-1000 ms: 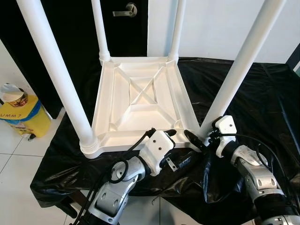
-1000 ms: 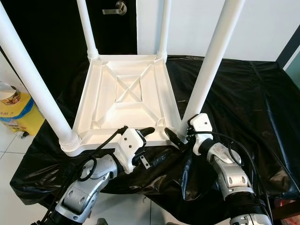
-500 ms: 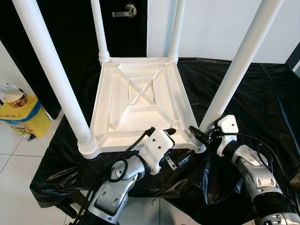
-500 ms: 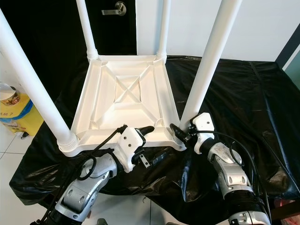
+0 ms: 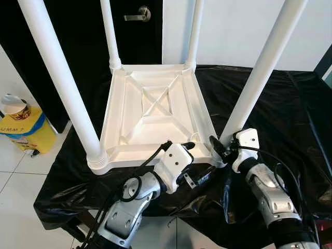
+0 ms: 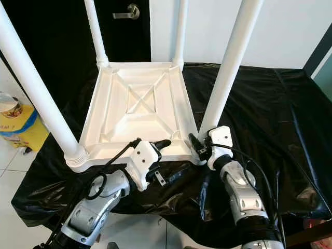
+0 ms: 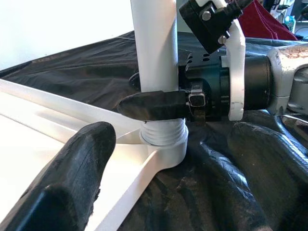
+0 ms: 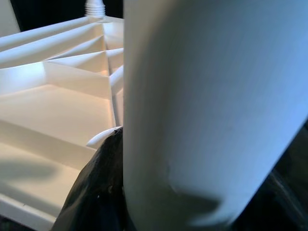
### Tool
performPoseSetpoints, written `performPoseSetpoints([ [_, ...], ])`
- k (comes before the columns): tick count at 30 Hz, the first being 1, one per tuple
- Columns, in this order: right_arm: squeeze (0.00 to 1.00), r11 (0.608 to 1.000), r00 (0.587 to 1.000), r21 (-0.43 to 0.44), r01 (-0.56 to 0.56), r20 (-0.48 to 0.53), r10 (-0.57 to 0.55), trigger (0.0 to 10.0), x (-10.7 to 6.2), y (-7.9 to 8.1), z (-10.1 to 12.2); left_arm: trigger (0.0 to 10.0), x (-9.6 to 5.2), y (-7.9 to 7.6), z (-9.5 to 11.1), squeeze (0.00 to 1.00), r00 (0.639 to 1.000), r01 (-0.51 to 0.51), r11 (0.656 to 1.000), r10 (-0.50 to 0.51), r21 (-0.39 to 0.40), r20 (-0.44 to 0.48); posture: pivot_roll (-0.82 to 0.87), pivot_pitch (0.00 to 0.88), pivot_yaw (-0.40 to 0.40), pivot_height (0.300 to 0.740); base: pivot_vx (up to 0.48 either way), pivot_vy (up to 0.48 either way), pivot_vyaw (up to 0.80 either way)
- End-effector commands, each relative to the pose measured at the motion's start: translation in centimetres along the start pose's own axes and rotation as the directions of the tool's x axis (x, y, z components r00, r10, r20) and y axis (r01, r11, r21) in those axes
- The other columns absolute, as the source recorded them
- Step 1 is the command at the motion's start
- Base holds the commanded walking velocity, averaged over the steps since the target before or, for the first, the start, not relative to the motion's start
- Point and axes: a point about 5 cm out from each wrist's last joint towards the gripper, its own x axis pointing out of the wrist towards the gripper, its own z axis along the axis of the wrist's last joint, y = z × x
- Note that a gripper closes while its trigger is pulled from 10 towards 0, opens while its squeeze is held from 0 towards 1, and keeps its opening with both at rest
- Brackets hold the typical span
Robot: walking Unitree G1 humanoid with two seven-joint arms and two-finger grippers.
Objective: Building children table
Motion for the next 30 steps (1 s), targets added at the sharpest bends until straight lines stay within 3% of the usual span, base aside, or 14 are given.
performPoseSetpoints([
  [1, 0.0, 0.996, 0.993, -0.009, 0.089, -0.083, -0.089, 10.0, -0.4, 0.0, -1.4, 10.0, -0.1, 0.0, -0.3, 0.0, 1.0, -0.016, 1.0, 0.016, -0.006, -0.019, 0.01, 0.023, -0.057, 0.74, 0.0, 0.0, 0.0],
  [8, 0.0, 0.976, 0.971, -0.007, 0.219, -0.1, -0.219, 10.0, -0.5, 1.5, -1.5, 10.0, 0.1, 0.0, -0.2, 0.0, 1.0, -0.03, 0.999, 0.03, -0.018, -0.003, 0.01, 0.025, -0.067, 0.74, 0.0, 0.0, 0.0],
  [13, 0.0, 0.969, 0.963, 0.001, 0.248, -0.109, -0.246, 10.0, -0.5, 1.9, -1.5, 10.0, 0.1, 0.0, -0.1, 0.0, 1.0, -0.031, 0.999, 0.03, -0.021, -0.001, 0.01, 0.026, -0.07, 0.74, 0.0, 0.0, 0.0],
  [15, 0.0, 0.959, 0.954, 0.047, 0.281, -0.124, -0.274, 10.0, -0.6, 2.9, -1.5, 10.0, 0.1, -0.2, -0.3, 0.0, 1.0, -0.031, 0.999, 0.031, -0.027, -0.003, 0.01, 0.026, -0.07, 0.74, 0.0, 0.0, 0.0],
  [18, 0.0, 0.958, 0.955, 0.064, 0.281, -0.121, -0.272, 10.0, -0.6, 3.6, -1.3, 10.0, 0.1, -0.2, -0.4, 0.0, 1.0, -0.03, 0.999, 0.03, -0.028, -0.005, 0.0, 0.028, -0.069, 0.74, 0.0, 0.0, 0.0],
  [28, 0.0, 0.958, 0.956, 0.055, 0.281, -0.107, -0.274, 10.0, -0.7, 3.6, -0.7, 10.0, 0.2, -0.3, -0.5, 0.0, 1.0, -0.023, 0.999, 0.023, -0.026, -0.006, 0.0, 0.023, -0.067, 0.74, 0.0, 0.0, 0.0],
  [29, 0.85, 0.959, 0.957, 0.053, 0.279, -0.103, -0.272, 10.0, -0.7, 3.6, -0.7, 10.0, 0.2, -0.3, -0.5, 0.0, 1.0, -0.022, 0.999, 0.022, -0.026, -0.007, 0.0, 0.02, -0.066, 0.74, 0.0, 0.0, 0.0],
  [30, 0.85, 0.959, 0.957, 0.05, 0.277, -0.101, -0.271, 10.0, -0.7, 3.6, -0.6, 10.0, 0.2, -0.3, -0.5, 0.0, 1.0, -0.021, 0.999, 0.021, -0.026, -0.008, 0.0, 0.02, -0.066, 0.74, 0.0, 0.0, 0.0],
])
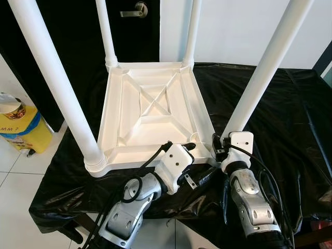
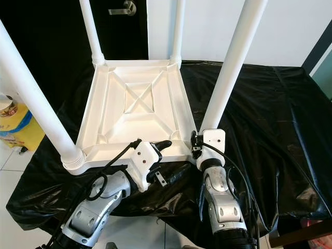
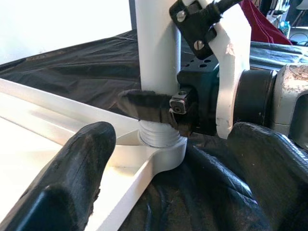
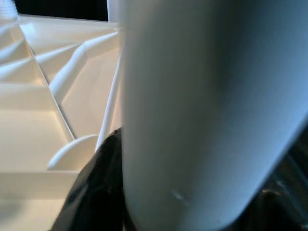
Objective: Building children table
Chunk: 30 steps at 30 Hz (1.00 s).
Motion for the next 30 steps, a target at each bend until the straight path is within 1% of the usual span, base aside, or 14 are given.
performPoseSetpoints([
  [1, 0.85, 1.0, 0.998, -0.006, -0.009, -0.065, 0.009, 10.0, -0.5, 0.2, -1.3, 10.0, 0.1, -0.1, -0.5, 0.0, 1.0, -0.021, 1.0, 0.021, -0.011, -0.017, 0.0, 0.02, -0.066, 0.74, 0.0, 0.0, 0.0],
  [2, 0.85, 1.0, 0.998, -0.007, -0.01, -0.063, 0.009, 10.0, -0.5, 0.2, -1.2, 10.0, 0.1, -0.1, -0.5, 0.0, 1.0, -0.021, 1.0, 0.02, -0.011, -0.017, 0.0, 0.02, -0.066, 0.74, 0.0, 0.0, 0.0],
  [3, 1.0, 1.0, 0.998, -0.006, -0.018, -0.053, 0.017, 10.0, -0.6, 0.1, -1.1, 10.0, 0.1, -0.1, -0.6, 0.0, 1.0, -0.02, 1.0, 0.02, -0.01, -0.017, 0.0, 0.016, -0.068, 0.74, 0.0, 0.0, 0.0],
  [9, 1.0, 0.998, 0.998, 0.005, -0.06, -0.011, 0.06, 10.0, -0.9, -0.5, -0.7, 10.0, 0.1, 0.0, -0.6, 0.0, 1.0, -0.021, 1.0, 0.021, -0.004, -0.021, 0.01, 0.011, -0.068, 0.74, 0.0, 0.0, 0.0],
  [11, 1.0, 0.994, 0.994, 0.001, -0.107, 0.038, 0.107, 10.0, -1.1, -1.5, -0.4, 10.0, 0.1, 0.1, -0.6, 0.0, 1.0, -0.019, 1.0, 0.019, 0.001, -0.023, 0.01, 0.008, -0.066, 0.74, 0.0, 0.0, 0.0],
  [14, 1.0, 0.991, 0.99, 0.008, -0.137, 0.048, 0.136, 10.0, -1.0, -2.1, -0.2, 10.0, 0.1, 0.1, -0.6, 0.0, 1.0, -0.019, 1.0, 0.019, 0.0, -0.024, 0.01, 0.006, -0.062, 0.74, 0.0, 0.0, 0.0],
  [17, 1.0, 0.97, 0.969, 0.008, -0.241, 0.052, 0.241, 10.0, -1.0, -2.8, 0.0, 10.0, 0.0, 0.1, -0.6, 0.0, 1.0, -0.015, 1.0, 0.015, 0.001, -0.027, 0.01, 0.003, -0.055, 0.74, 0.0, 0.0, 0.0],
  [19, 1.0, 0.961, 0.96, -0.003, -0.276, 0.05, 0.276, 10.0, -1.0, -3.0, 0.1, 10.0, 0.0, 0.1, -0.6, 0.0, 1.0, -0.013, 1.0, 0.013, 0.002, -0.028, 0.0, 0.001, -0.052, 0.74, 0.0, 0.0, 0.0],
  [20, 0.83, 0.952, 0.951, -0.02, -0.305, 0.047, 0.306, 10.0, -0.9, -3.3, 0.1, 10.0, 0.0, 0.2, -0.7, 0.0, 0.999, -0.009, 1.0, 0.01, 0.011, -0.033, 0.01, 0.0, -0.051, 0.74, 0.0, 0.0, 0.0],
  [22, 0.83, 0.945, 0.944, -0.031, -0.324, 0.045, 0.326, 10.0, -0.9, -3.5, 0.1, 10.0, -0.1, 0.2, -0.7, 0.0, 0.999, -0.007, 1.0, 0.008, 0.017, -0.037, 0.0, 0.0, -0.048, 0.74, 0.0, 0.0, 0.0],
  [23, 0.0, 0.929, 0.929, -0.048, -0.366, 0.036, 0.368, 10.0, -0.6, -3.7, 0.1, 10.0, -0.1, 0.2, -0.8, 0.0, 0.999, -0.004, 1.0, 0.005, 0.022, -0.043, 0.01, 0.0, -0.043, 0.74, 0.0, 0.0, 0.0],
  [25, 0.0, 0.918, 0.919, -0.058, -0.392, 0.03, 0.394, 10.0, -0.5, -3.9, 0.1, 10.0, -0.1, 0.2, -0.9, 0.0, 0.999, -0.001, 1.0, 0.003, 0.025, -0.046, 0.01, 0.0, -0.043, 0.74, 0.0, 0.0, 0.0],
  [26, 0.0, 0.892, 0.893, -0.065, -0.448, 0.017, 0.45, 10.0, -0.2, -4.0, 0.0, 10.0, -0.1, 0.3, -0.7, 0.0, 0.999, -0.005, 1.0, 0.006, 0.014, -0.032, 0.01, 0.0, -0.04, 0.74, 0.0, 0.0, 0.0],
  [30, 0.0, 0.871, 0.874, -0.07, -0.486, 0.0, 0.487, 10.0, 0.0, -3.9, -0.2, 10.0, -0.1, 0.5, -0.4, 0.0, 1.0, -0.012, 1.0, 0.012, -0.007, -0.012, 0.01, 0.0, -0.036, 0.74, 0.0, 0.0, 0.0],
])
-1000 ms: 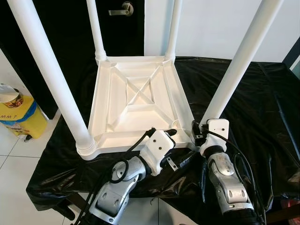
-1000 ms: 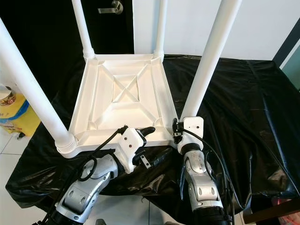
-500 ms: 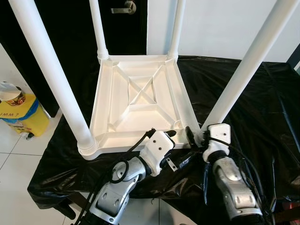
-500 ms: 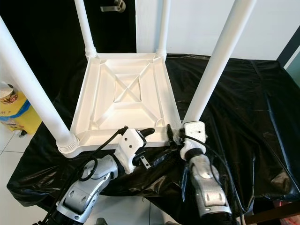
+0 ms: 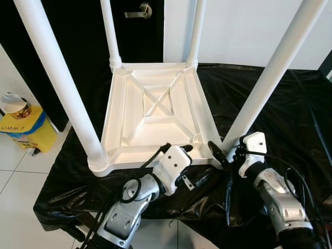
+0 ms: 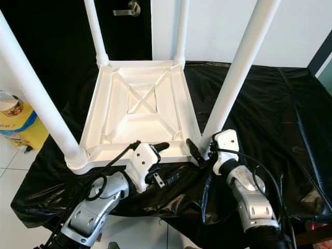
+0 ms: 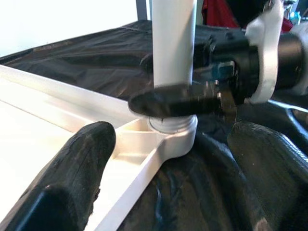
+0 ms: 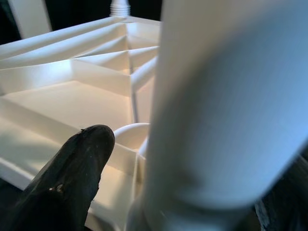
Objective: Building children table
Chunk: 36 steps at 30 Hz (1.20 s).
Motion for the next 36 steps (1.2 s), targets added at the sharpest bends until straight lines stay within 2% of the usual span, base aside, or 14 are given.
performPoseSetpoints([
  [1, 0.0, 0.999, 0.999, 0.002, -0.039, -0.014, 0.039, 10.0, 0.1, 0.3, -0.4, 10.0, 0.0, 0.3, 0.2, 0.0, 1.0, -0.008, 1.0, 0.008, -0.004, 0.008, 0.01, 0.0, -0.036, 0.74, 0.0, 0.0, 0.0],
  [2, 0.0, 0.998, 0.998, -0.004, -0.058, -0.022, 0.057, 10.0, 0.4, 0.3, -0.6, 10.0, 0.0, 0.3, 0.1, 0.0, 1.0, -0.005, 1.0, 0.005, 0.006, 0.002, 0.01, 0.0, -0.035, 0.74, 0.0, 0.0, 0.0],
  [3, 0.0, 0.998, 0.997, -0.009, -0.069, -0.027, 0.068, 3.3, 0.8, 0.4, -0.8, 10.0, 0.0, 0.3, 0.0, 0.0, 1.0, -0.001, 1.0, 0.001, 0.015, -0.005, 0.01, 0.0, -0.036, 0.74, 0.0, 0.0, 0.0],
  [5, 0.0, 0.997, 0.997, -0.012, -0.073, -0.029, 0.073, 3.3, 1.0, 0.4, -0.8, 10.0, 0.0, 0.2, 0.0, 0.0, 1.0, 0.002, 1.0, -0.002, 0.02, -0.01, 0.01, 0.0, -0.036, 0.74, 0.0, 0.0, 0.0],
  [6, 0.0, 0.997, 0.996, -0.012, -0.081, -0.029, 0.081, 0.0, 1.2, 0.5, -0.9, 10.0, 0.0, 0.2, 0.0, 0.0, 1.0, 0.003, 1.0, -0.002, 0.022, -0.012, 0.02, 0.0, -0.039, 0.74, 0.0, 0.0, 0.0],
  [19, 0.0, 0.994, 0.993, 0.004, -0.106, -0.045, 0.106, 0.0, 1.0, 0.6, -1.7, 10.0, -0.1, 0.1, -0.1, 0.0, 1.0, -0.006, 1.0, 0.006, 0.013, -0.014, 0.02, 0.0, -0.043, 0.74, 0.0, 0.0, 0.0],
  [20, 0.0, 0.995, 0.994, 0.006, -0.101, -0.045, 0.101, 10.0, 1.0, 0.5, -1.8, 10.0, -0.1, 0.0, -0.1, 0.0, 1.0, -0.005, 1.0, 0.005, 0.014, -0.014, 0.02, 0.0, -0.043, 0.74, 0.0, 0.0, 0.0],
  [24, 0.0, 0.996, 0.995, 0.012, -0.087, -0.045, 0.087, 10.0, 0.9, 0.5, -1.9, 10.0, -0.1, 0.0, 0.0, 0.0, 1.0, -0.003, 1.0, 0.003, 0.014, -0.014, 0.01, 0.004, -0.043, 0.74, 0.0, 0.0, 0.0],
  [29, 0.0, 0.999, 0.994, -0.007, 0.044, -0.102, -0.044, 10.0, 0.7, 0.6, -2.6, 10.0, 0.0, -0.1, 0.0, 0.0, 1.0, -0.001, 1.0, 0.001, 0.011, -0.013, 0.01, 0.009, -0.049, 0.74, 0.0, 0.0, 0.0],
  [30, 0.0, 0.999, 0.994, -0.007, 0.044, -0.102, -0.044, 10.0, 0.7, 0.6, -2.6, 10.0, 0.0, -0.1, 0.0, 0.0, 1.0, -0.001, 1.0, 0.001, 0.011, -0.013, 0.01, 0.009, -0.049, 0.74, 0.0, 0.0, 0.0],
  [32, 0.0, 0.994, 0.988, 0.001, 0.112, -0.108, -0.111, 10.0, 0.6, 1.0, -2.8, 10.0, 0.0, -0.1, -0.1, 0.0, 1.0, -0.003, 1.0, 0.003, 0.007, -0.014, 0.01, 0.01, -0.051, 0.74, 0.0, 0.0, 0.0],
  [34, 0.0, 0.994, 0.988, 0.001, 0.112, -0.108, -0.111, 10.0, 0.6, 1.0, -2.8, 10.0, 0.0, -0.1, -0.1, 0.0, 1.0, -0.003, 1.0, 0.003, 0.007, -0.014, 0.01, 0.01, -0.051, 0.74, 0.0, 0.0, 0.0],
  [36, 0.0, 0.983, 0.977, 0.013, 0.184, -0.116, -0.182, 10.0, 0.5, 1.3, -2.9, 10.0, 0.0, -0.1, -0.3, 0.0, 1.0, -0.004, 1.0, 0.005, 0.006, -0.019, 0.01, 0.011, -0.052, 0.74, 0.0, 0.0, 0.0],
])
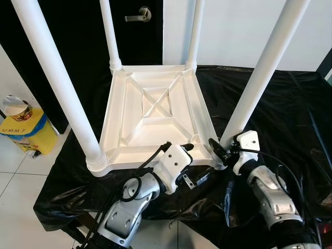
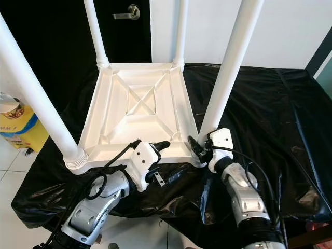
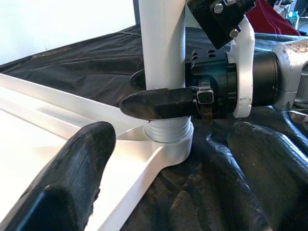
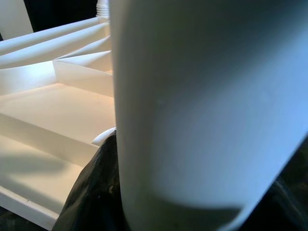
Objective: Building children table
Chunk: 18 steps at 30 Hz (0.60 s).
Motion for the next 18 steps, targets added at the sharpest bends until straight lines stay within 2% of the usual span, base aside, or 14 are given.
performPoseSetpoints([
  [1, 0.0, 0.999, 0.994, -0.003, 0.05, -0.102, -0.05, 10.0, -0.7, 0.4, -1.9, 10.0, -0.1, -0.1, -0.3, 0.0, 1.0, -0.012, 1.0, 0.012, -0.004, -0.013, 0.01, 0.011, -0.052, 0.74, 0.0, 0.0, 0.0],
  [8, 0.0, 0.983, 0.978, 0.026, 0.181, -0.109, -0.177, 10.0, -0.9, 1.1, -1.9, 10.0, -0.1, -0.2, -0.4, 0.0, 1.0, -0.01, 1.0, 0.01, -0.004, -0.02, 0.01, 0.016, -0.052, 0.74, 0.0, 0.0, 0.0],
  [18, 0.0, 0.968, 0.965, 0.045, 0.249, -0.102, -0.243, 10.0, -0.8, 2.1, -1.7, 10.0, -0.1, -0.3, -0.5, 0.0, 1.0, -0.008, 1.0, 0.008, -0.002, -0.022, 0.01, 0.019, -0.052, 0.74, 0.0, 0.0, 0.0],
])
